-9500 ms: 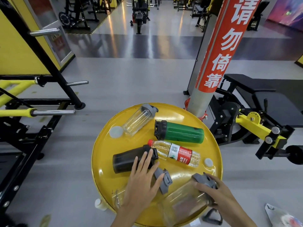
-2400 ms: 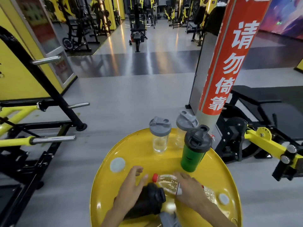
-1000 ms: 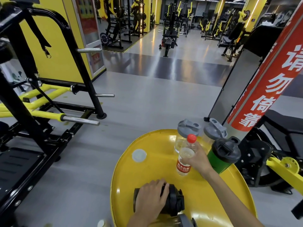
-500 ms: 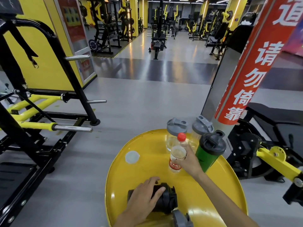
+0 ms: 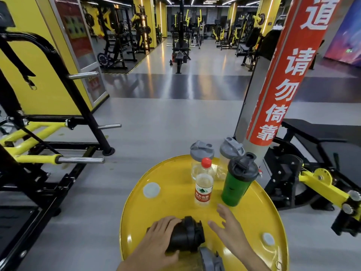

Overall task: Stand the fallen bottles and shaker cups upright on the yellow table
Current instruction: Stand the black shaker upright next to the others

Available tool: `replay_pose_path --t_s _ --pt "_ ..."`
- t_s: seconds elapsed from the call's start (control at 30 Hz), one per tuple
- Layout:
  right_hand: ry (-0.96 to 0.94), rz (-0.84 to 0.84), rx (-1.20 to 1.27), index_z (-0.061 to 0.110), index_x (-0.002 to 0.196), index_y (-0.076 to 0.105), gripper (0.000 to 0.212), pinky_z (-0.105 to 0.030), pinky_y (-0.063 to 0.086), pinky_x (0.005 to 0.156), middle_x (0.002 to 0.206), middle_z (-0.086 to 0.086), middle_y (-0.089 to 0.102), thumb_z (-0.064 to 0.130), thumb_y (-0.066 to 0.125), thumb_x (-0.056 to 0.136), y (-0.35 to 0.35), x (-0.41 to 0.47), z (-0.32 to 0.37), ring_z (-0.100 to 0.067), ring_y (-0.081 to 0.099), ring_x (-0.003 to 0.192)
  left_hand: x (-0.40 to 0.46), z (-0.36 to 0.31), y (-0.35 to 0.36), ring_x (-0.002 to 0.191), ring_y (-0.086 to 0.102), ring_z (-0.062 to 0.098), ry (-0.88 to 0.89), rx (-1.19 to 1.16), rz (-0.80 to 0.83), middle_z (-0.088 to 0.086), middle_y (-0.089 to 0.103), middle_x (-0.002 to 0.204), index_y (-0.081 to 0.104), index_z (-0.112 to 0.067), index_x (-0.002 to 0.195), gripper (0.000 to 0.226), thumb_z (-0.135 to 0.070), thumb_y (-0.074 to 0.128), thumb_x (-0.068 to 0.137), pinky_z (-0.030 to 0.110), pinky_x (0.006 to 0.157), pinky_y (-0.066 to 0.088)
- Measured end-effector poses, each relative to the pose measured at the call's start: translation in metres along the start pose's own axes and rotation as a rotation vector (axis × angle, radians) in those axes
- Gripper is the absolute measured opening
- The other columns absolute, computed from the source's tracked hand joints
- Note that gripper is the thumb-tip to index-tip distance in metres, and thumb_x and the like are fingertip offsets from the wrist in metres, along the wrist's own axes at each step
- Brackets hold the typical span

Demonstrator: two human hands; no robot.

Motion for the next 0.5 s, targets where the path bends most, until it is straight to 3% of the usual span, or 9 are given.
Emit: replay_pose_path --t_s 0.13,0.23,0.5 --pt "-0.063 -0.004 -0.048 0.023 0.146 0.038 0.062 -0.028 0.037 0.108 0.144 0.001 0.047 0.026 0.068 0.092 0.005 -0.013 0.001 -0.012 0.042 0.132 0.015 0.01 -0.003 0.127 0.025 0.004 0.014 -0.019 0.008 -0.014 0.025 0.143 0.021 -0.036 0.145 0.082 -0.065 0.059 0.079 0.024 0.113 0.02" --pt "-0.123 -0.011 -0.083 0.024 0.144 0.039 0.059 -0.026 0.035 0.109 0.142 0.005 0.048 0.024 0.067 0.093 0.005 -0.019 0.007 -0.006 0.041 0.128 0.026 0.018 -0.006 0.125 0.029 0.009 0.005 0.037 -0.004 -0.01 0.029 0.137 0.026 -0.033 0.144 0.088 -0.066 0.064 0.071 0.022 0.107 0.022" --pt "-0.215 0.025 -0.145 0.029 0.142 0.042 0.051 -0.018 0.032 0.106 0.139 0.016 0.047 0.028 0.063 0.096 0.011 -0.033 0.013 -0.004 0.042 0.131 0.041 0.025 0.005 0.114 0.039 0.012 -0.069 0.097 -0.065 -0.01 0.038 0.126 0.034 -0.032 0.138 0.096 -0.069 0.071 0.058 0.031 0.096 0.041"
Point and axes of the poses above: each hand's wrist, its own x-axis towards the middle knuckle, its own y-axis out of the palm, z = x × y, the point moved 4 cm from there along x, towards the middle knuckle
